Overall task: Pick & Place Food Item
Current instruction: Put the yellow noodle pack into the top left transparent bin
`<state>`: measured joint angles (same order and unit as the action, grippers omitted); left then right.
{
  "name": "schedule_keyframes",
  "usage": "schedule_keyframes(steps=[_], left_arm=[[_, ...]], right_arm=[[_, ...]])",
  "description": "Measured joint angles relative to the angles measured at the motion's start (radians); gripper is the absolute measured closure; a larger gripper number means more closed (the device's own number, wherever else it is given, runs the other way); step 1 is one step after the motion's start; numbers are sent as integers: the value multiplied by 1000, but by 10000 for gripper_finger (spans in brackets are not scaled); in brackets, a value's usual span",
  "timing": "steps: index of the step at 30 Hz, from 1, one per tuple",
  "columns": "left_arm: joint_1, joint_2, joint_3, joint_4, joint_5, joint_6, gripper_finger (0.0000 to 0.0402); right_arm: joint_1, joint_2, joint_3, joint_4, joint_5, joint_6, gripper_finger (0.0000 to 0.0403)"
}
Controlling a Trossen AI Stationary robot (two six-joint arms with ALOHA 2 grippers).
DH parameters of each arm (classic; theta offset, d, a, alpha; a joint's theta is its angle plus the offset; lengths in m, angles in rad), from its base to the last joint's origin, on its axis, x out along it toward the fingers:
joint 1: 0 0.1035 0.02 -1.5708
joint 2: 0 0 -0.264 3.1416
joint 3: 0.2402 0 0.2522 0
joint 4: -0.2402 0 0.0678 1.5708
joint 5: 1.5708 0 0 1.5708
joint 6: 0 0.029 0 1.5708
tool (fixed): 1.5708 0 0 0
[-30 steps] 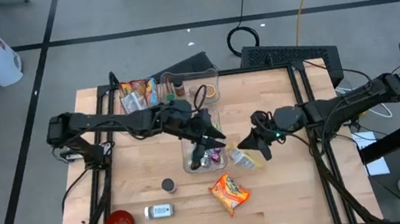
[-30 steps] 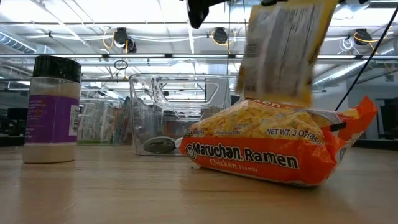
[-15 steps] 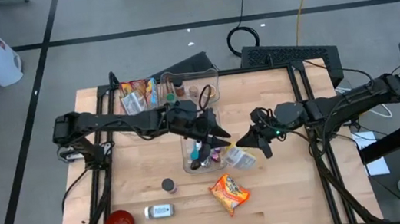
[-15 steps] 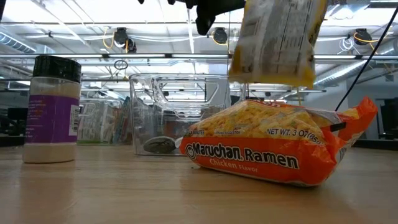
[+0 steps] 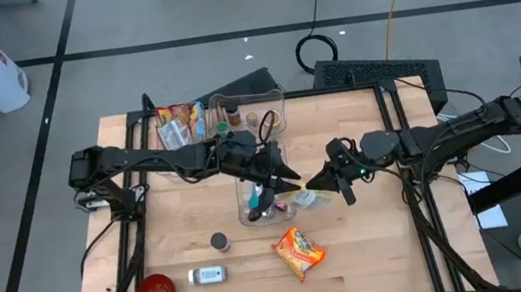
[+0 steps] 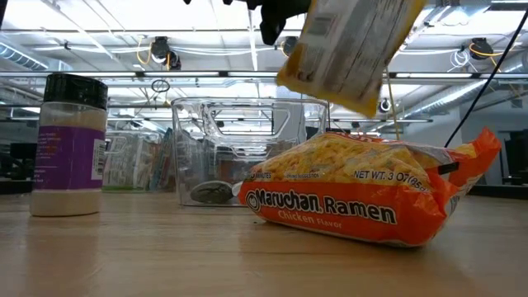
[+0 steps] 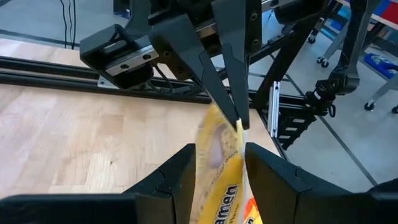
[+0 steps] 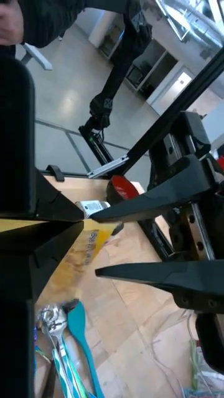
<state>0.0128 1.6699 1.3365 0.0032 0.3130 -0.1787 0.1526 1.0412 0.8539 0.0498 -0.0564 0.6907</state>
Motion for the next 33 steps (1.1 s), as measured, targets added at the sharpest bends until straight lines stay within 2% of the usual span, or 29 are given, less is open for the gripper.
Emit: schedule_keyframes(steps=[8, 11, 17, 26, 33], left_arm=[[0, 0, 0, 0, 1, 15, 265], [-1, 0, 0, 0, 2, 17, 297], [-1, 0, 0, 2, 3, 21, 392], [0, -3, 0, 48, 53, 23, 398], [25, -33, 0, 36, 56, 11, 399]], right_arm=[[-15, 0, 0, 4, -1, -4, 403], [-15, 0, 0, 11, -1, -11, 403], [-16, 0, 0, 27, 0, -18, 403], [-19, 0, 0, 93, 1, -51, 397], [-65, -17, 0, 115, 2, -48, 339]])
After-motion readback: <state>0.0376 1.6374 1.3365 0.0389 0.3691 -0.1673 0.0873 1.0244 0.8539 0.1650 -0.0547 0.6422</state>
